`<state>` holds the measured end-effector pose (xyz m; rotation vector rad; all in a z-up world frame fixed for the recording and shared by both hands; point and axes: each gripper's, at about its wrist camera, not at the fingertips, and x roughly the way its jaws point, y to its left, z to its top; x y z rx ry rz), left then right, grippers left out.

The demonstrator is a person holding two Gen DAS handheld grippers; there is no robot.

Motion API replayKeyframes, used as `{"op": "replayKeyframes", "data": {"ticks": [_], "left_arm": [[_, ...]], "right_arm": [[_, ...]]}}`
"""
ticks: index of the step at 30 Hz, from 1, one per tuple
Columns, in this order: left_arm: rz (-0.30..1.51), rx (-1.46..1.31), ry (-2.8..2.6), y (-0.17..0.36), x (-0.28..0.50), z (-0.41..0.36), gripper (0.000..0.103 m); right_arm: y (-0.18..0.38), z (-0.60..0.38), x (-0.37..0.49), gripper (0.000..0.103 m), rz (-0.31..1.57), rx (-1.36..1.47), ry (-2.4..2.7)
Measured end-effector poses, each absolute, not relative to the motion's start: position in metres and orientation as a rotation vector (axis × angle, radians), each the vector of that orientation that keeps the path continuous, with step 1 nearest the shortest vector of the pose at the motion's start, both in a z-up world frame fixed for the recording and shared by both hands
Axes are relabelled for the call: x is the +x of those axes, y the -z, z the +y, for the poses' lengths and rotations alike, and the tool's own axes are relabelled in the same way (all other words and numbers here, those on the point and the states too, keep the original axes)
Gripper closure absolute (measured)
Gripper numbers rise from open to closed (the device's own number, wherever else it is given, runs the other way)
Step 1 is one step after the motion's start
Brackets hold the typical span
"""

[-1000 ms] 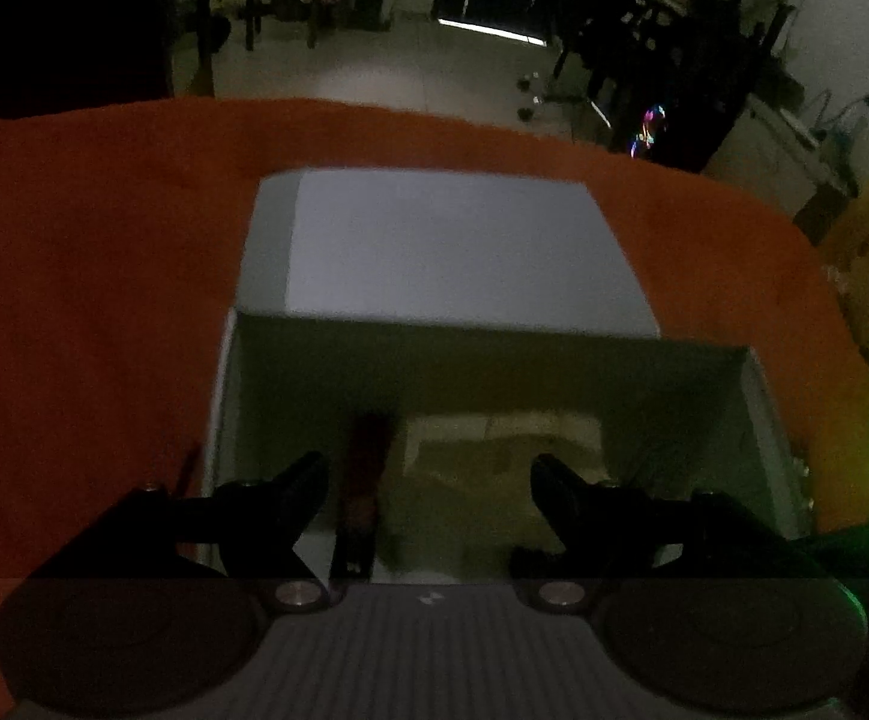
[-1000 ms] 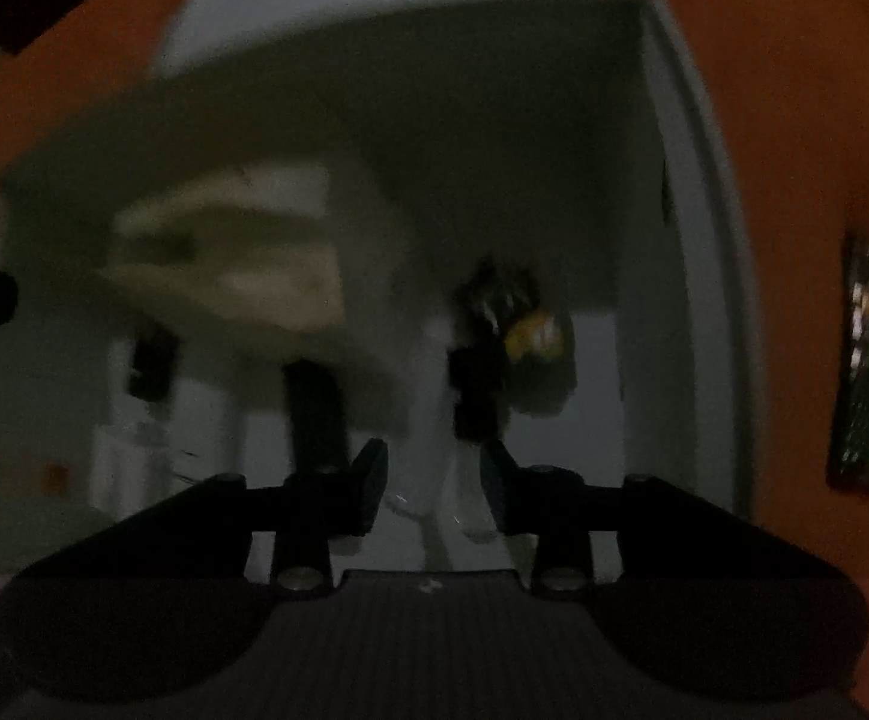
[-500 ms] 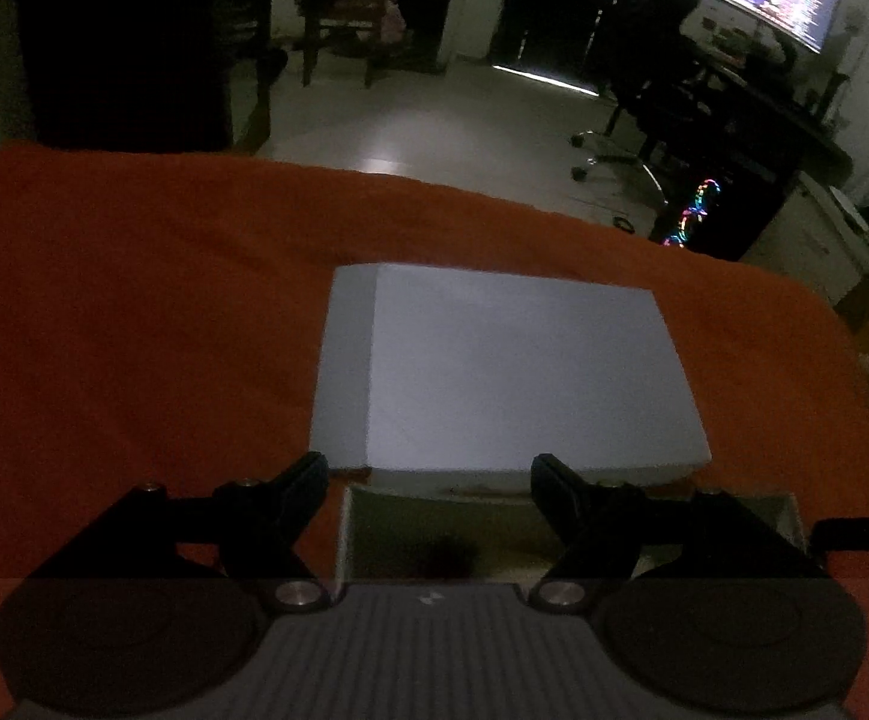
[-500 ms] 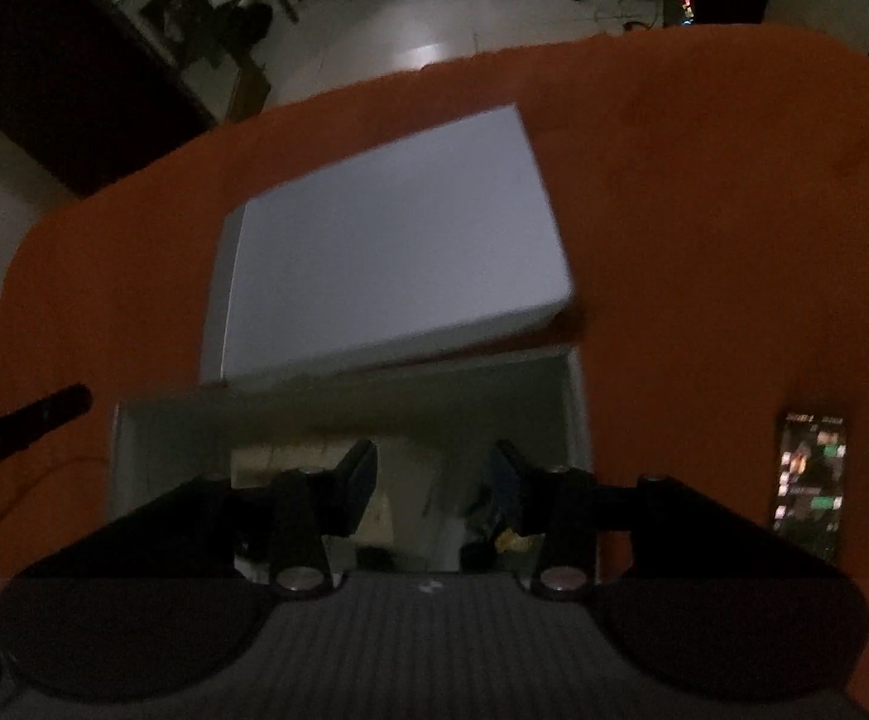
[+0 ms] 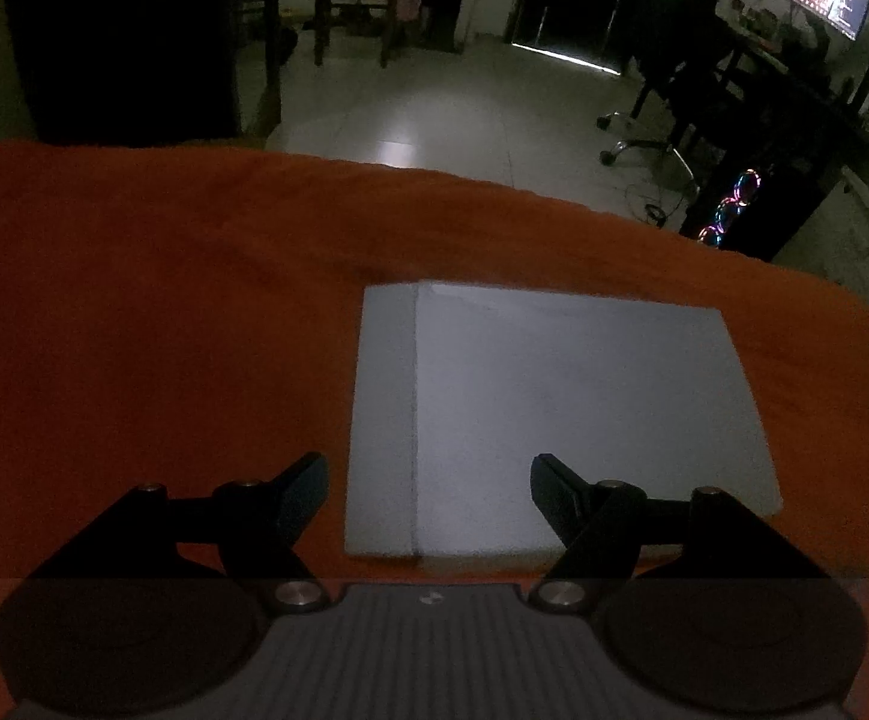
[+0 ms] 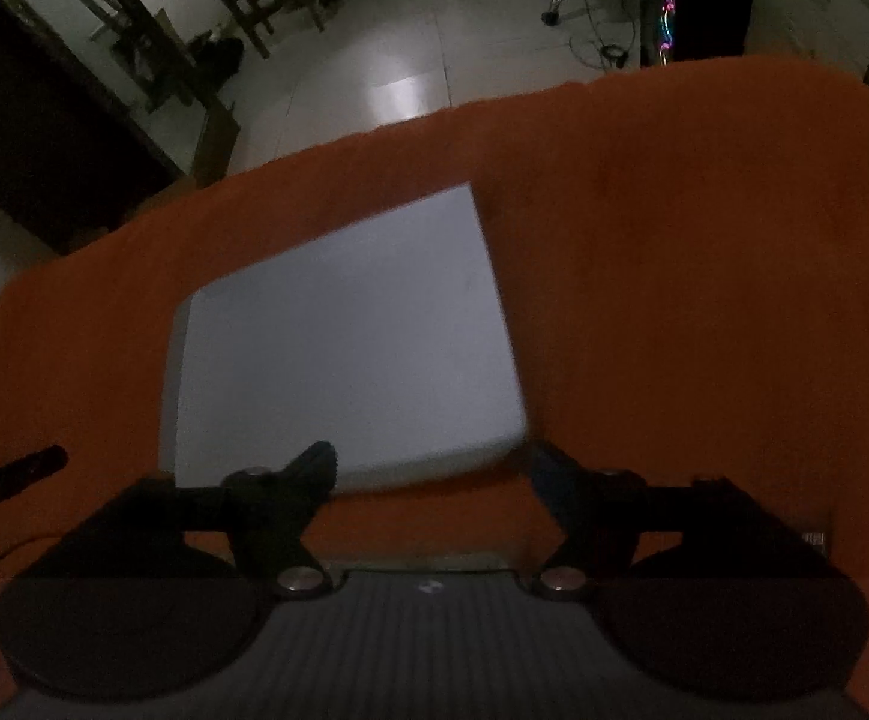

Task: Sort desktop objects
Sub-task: 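Grasp the edge of the white lid with both tools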

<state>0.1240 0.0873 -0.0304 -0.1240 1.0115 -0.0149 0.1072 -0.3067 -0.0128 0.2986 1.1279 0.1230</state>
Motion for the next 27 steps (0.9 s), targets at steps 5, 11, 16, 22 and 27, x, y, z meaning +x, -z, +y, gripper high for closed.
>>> {"op": "replayKeyframes", "data": {"ticks": [5,11,16,22,27], "left_arm": [[1.050,-0.115,0.021,0.055,0.161,0.093,0.031],[1.088,-0.101,0.033,0.089,0.196,0.090,0.031],[1.111,-0.086,0.038,0.113,0.218,0.090,0.031],[1.134,-0.115,0.041,0.138,0.231,0.095,0.031],[1.133,-0.143,0.059,0.153,0.234,0.098,0.031]], "right_arm": [[0.037,-0.317,0.147,0.027,1.150,0.305,-0.111],[0.073,-0.317,0.188,0.027,1.204,0.284,-0.112],[0.103,-0.314,0.216,0.027,1.239,0.275,-0.121],[0.128,-0.305,0.235,0.027,1.264,0.261,-0.138],[0.141,-0.300,0.246,0.027,1.272,0.246,-0.149]]}}
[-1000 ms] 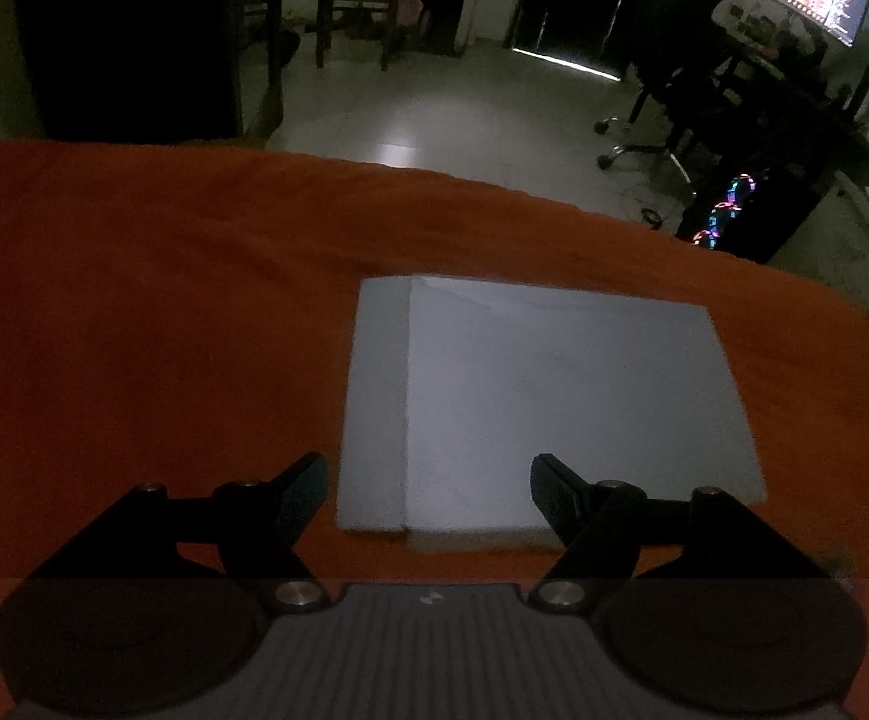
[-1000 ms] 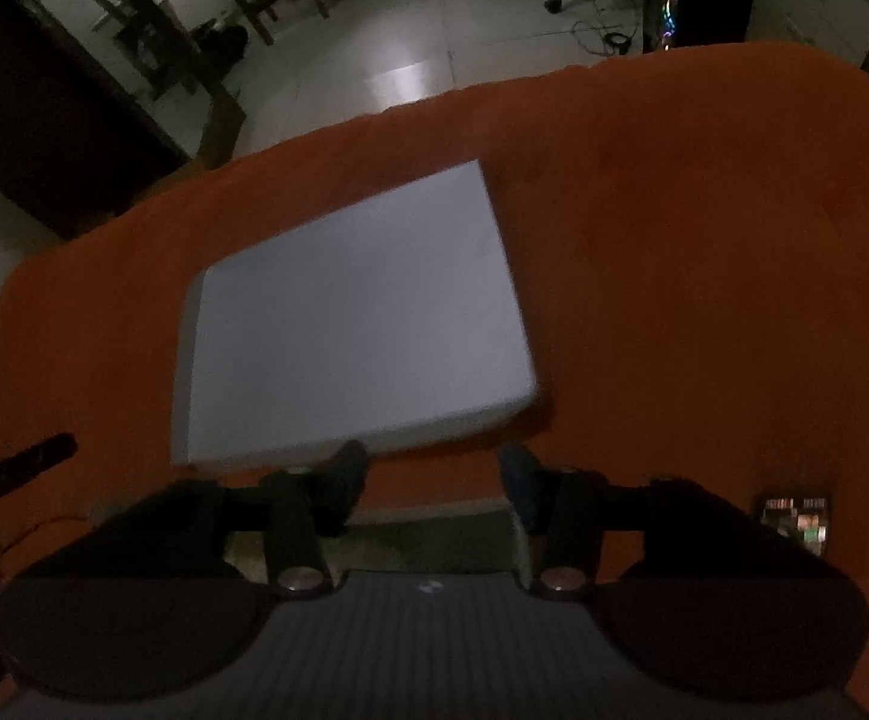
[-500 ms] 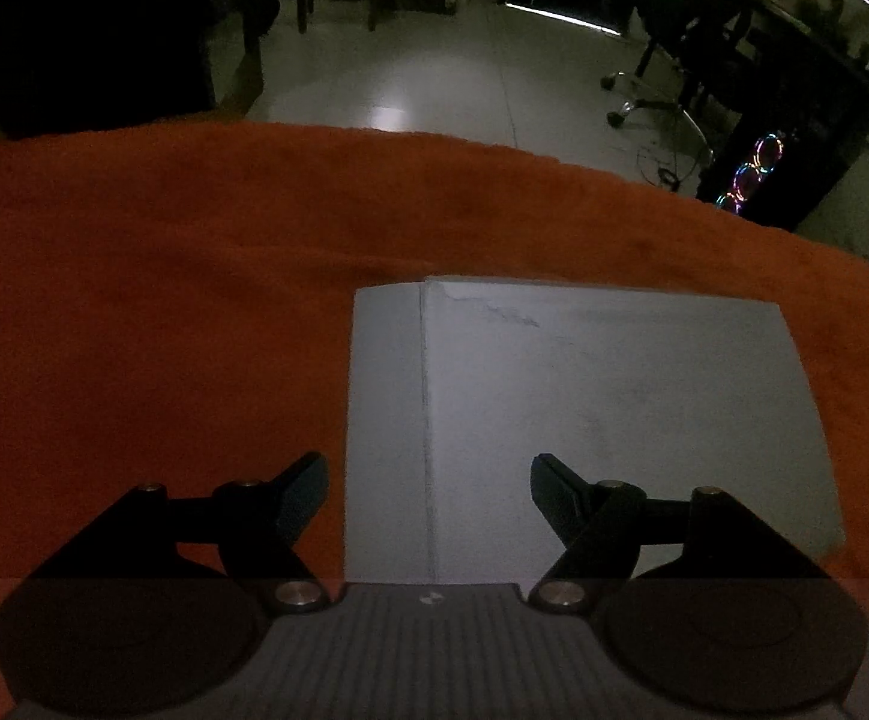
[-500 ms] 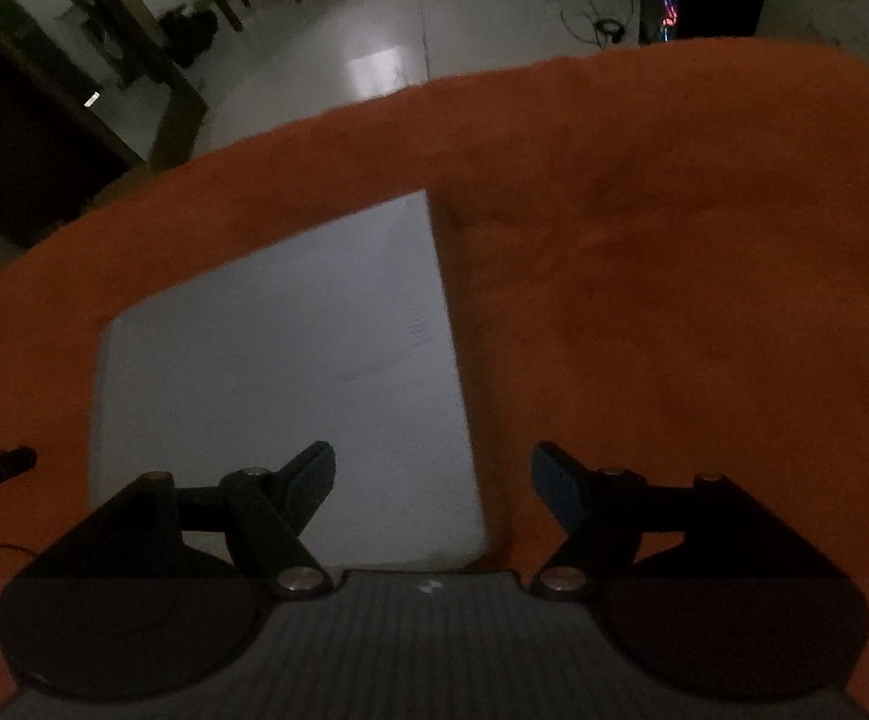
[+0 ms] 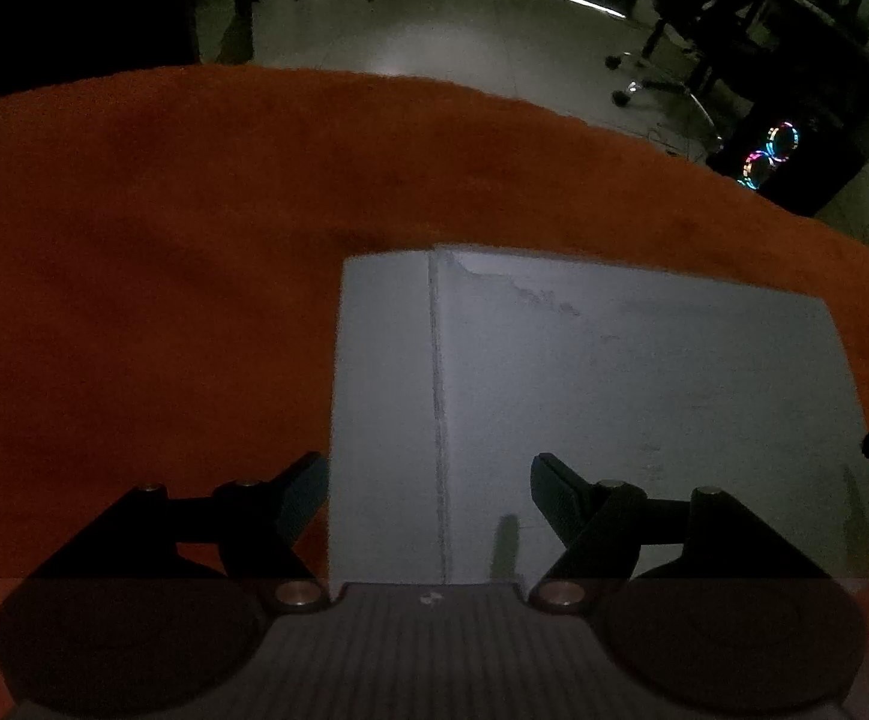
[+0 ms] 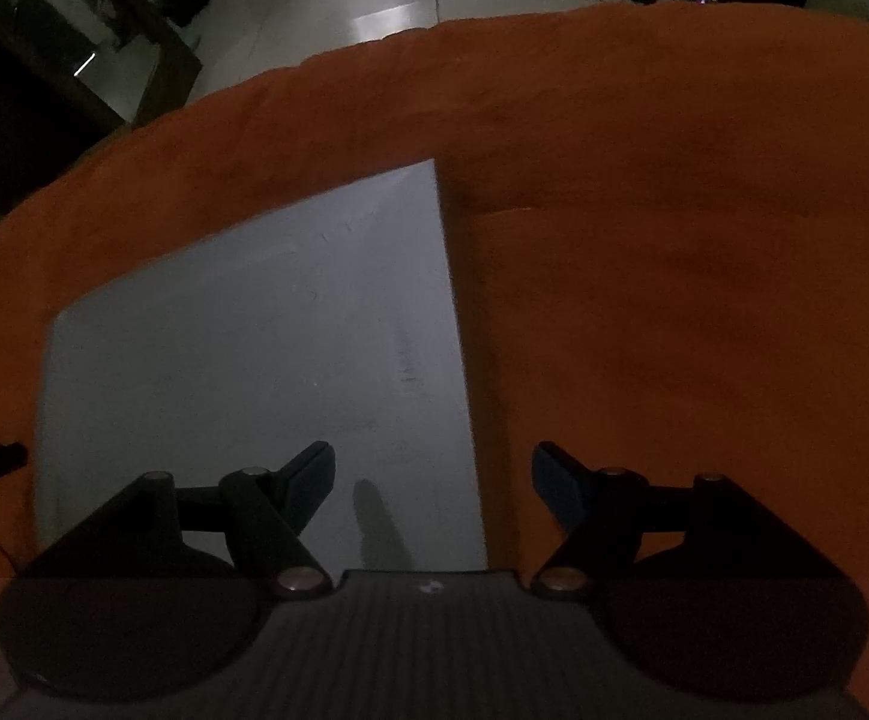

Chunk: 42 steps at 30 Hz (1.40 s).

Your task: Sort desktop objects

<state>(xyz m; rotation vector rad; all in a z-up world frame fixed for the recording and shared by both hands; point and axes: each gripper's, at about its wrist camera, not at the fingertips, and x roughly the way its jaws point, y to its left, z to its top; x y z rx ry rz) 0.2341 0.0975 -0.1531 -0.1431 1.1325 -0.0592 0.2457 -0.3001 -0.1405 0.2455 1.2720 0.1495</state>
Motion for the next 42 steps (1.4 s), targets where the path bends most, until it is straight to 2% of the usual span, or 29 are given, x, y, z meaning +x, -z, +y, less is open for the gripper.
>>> {"op": "replayKeyframes", "data": {"ticks": [6,11,15,19,21,25,32,42], "left_arm": [[1.155,-0.158,0.086,0.174,0.238,0.095,0.030],[1.152,-0.133,0.095,0.183,0.237,0.092,0.021],[1.157,-0.127,0.162,0.180,0.239,0.086,0.017],[1.152,-0.054,0.303,0.175,0.240,0.065,0.018],[1.142,-0.004,0.279,0.174,0.239,0.061,0.023],[1.143,-0.192,0.176,0.168,0.241,0.099,0.024],[1.198,-0.284,0.131,0.183,0.246,0.128,0.024],[1.197,-0.327,0.132,0.190,0.252,0.115,0.007]], "right_arm": [[0.151,-0.294,0.250,0.027,1.286,0.228,-0.176],[0.155,-0.292,0.250,0.020,1.286,0.199,-0.189],[0.156,-0.289,0.248,0.013,1.281,0.176,-0.193],[0.155,-0.287,0.249,0.009,1.284,0.142,-0.196],[0.154,-0.290,0.248,0.009,1.281,0.137,-0.208],[0.158,-0.301,0.247,0.008,1.273,0.162,-0.239],[0.158,-0.305,0.249,0.007,1.283,0.176,-0.230],[0.154,-0.309,0.246,0.006,1.282,0.201,-0.254]]}}
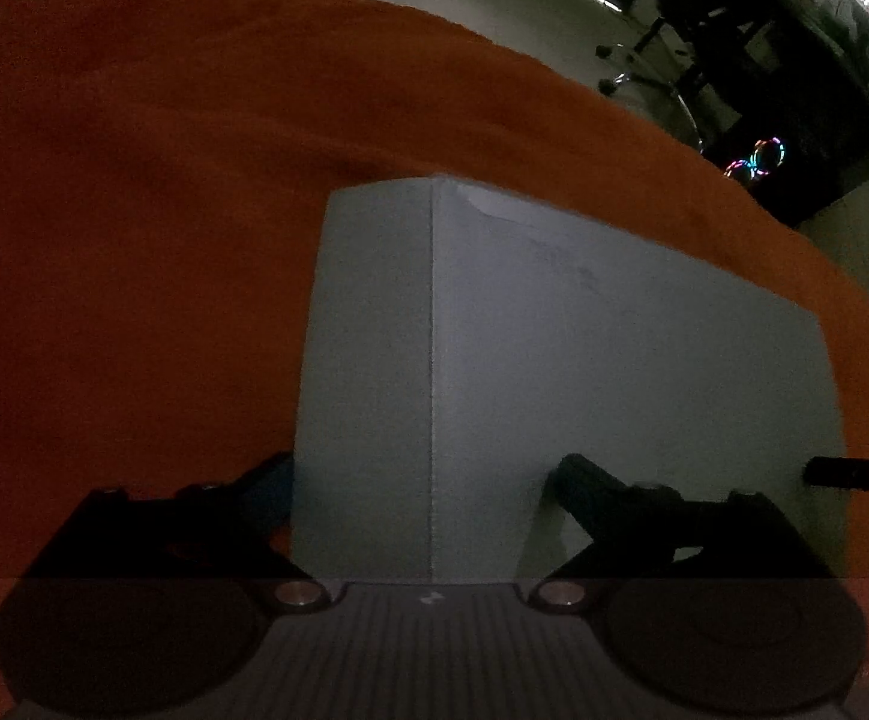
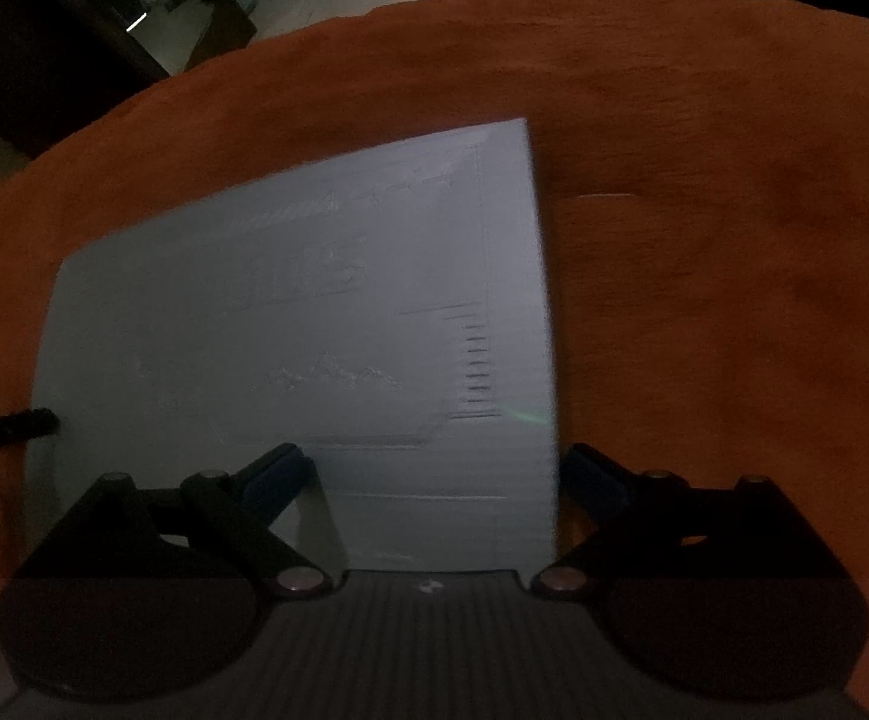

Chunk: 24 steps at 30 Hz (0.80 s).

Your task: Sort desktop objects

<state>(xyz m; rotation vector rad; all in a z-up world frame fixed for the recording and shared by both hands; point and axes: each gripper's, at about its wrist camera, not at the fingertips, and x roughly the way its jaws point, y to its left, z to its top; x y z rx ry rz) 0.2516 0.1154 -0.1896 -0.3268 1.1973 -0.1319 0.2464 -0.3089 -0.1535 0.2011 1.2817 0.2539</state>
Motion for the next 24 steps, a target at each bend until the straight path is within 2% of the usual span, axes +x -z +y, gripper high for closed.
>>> {"op": "replayKeyframes", "data": {"ticks": [5,8,16,24], "left_arm": [[1.198,-0.356,0.134,0.182,0.255,0.116,0.000],[1.252,-0.421,0.204,0.186,0.260,0.110,0.000],[1.248,-0.358,0.177,0.192,0.264,0.100,0.000],[1.206,-0.366,0.148,0.167,0.262,0.101,0.000]], "right_arm": [[0.144,-0.313,0.244,0.006,1.276,0.225,-0.257],[0.143,-0.309,0.241,0.006,1.295,0.258,-0.306],[0.152,-0.305,0.231,0.005,1.278,0.222,-0.267],[0.133,-0.302,0.230,0.005,1.268,0.246,-0.249]]}}
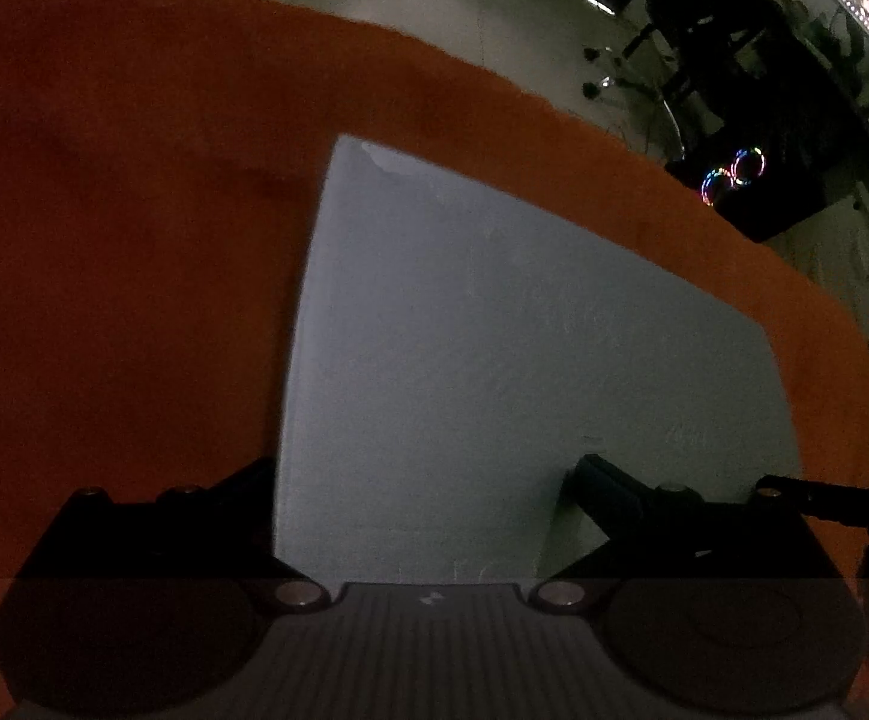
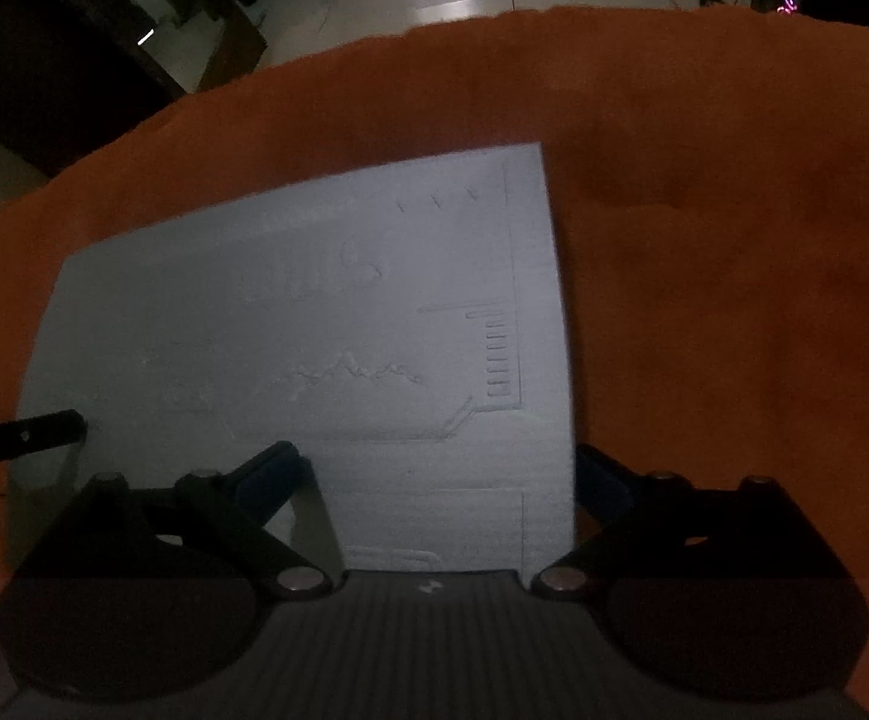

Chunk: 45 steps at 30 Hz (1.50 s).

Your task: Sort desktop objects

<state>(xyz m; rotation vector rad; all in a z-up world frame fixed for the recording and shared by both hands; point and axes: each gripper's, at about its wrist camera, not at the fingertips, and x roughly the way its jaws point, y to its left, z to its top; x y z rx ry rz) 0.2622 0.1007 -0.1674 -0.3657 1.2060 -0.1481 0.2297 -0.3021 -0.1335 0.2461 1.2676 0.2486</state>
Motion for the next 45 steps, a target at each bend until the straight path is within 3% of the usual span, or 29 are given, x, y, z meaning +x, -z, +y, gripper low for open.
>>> {"op": "replayKeyframes", "data": {"ticks": [16,26,45], "left_arm": [[1.101,-0.370,0.125,0.072,0.237,0.105,0.000],[1.036,-0.355,0.139,0.005,0.175,0.111,0.000],[1.040,-0.338,0.141,-0.002,0.028,0.104,0.000]], "right_arm": [[0.044,-0.291,0.188,0.005,1.166,0.273,-0.264],[-0.016,-0.286,0.130,0.005,1.102,0.290,-0.276],[-0.032,-0.290,-0.023,0.005,1.120,0.307,-0.252]]}}
